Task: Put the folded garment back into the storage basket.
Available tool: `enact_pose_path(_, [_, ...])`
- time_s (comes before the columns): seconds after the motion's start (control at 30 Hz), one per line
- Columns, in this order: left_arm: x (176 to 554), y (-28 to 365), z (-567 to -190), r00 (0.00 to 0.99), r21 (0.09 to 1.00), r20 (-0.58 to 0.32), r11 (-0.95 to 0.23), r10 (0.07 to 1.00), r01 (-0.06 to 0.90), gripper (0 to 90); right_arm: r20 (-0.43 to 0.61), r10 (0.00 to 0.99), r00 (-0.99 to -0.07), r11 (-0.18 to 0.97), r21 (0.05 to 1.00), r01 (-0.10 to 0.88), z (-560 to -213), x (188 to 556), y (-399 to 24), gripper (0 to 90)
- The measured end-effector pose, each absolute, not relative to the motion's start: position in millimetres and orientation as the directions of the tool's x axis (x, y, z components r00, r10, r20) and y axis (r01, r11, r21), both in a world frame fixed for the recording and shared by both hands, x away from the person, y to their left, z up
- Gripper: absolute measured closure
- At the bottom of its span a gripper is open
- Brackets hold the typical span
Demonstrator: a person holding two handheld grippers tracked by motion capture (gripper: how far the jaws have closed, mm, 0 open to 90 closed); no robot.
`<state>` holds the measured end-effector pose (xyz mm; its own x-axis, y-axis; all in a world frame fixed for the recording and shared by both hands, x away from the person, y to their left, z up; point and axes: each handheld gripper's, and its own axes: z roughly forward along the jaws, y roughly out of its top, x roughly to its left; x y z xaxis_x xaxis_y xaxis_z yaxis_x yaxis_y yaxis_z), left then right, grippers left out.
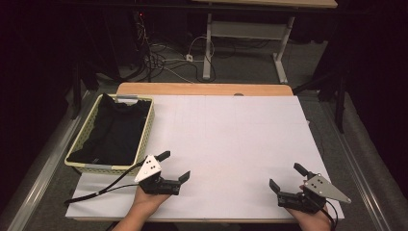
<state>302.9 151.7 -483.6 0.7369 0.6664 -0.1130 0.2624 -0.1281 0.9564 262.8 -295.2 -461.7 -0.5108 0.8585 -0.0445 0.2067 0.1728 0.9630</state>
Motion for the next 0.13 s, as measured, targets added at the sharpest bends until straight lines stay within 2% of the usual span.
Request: enact_pose_path(0.13, [301.9,151.8,-483.7,0.736,0.959,-0.106,-0.127,0.668,0.253,0.0,-0.044,0.863,-0.504,0.169,0.964,0.204,-461.2,260.8,-295.0,0.1])
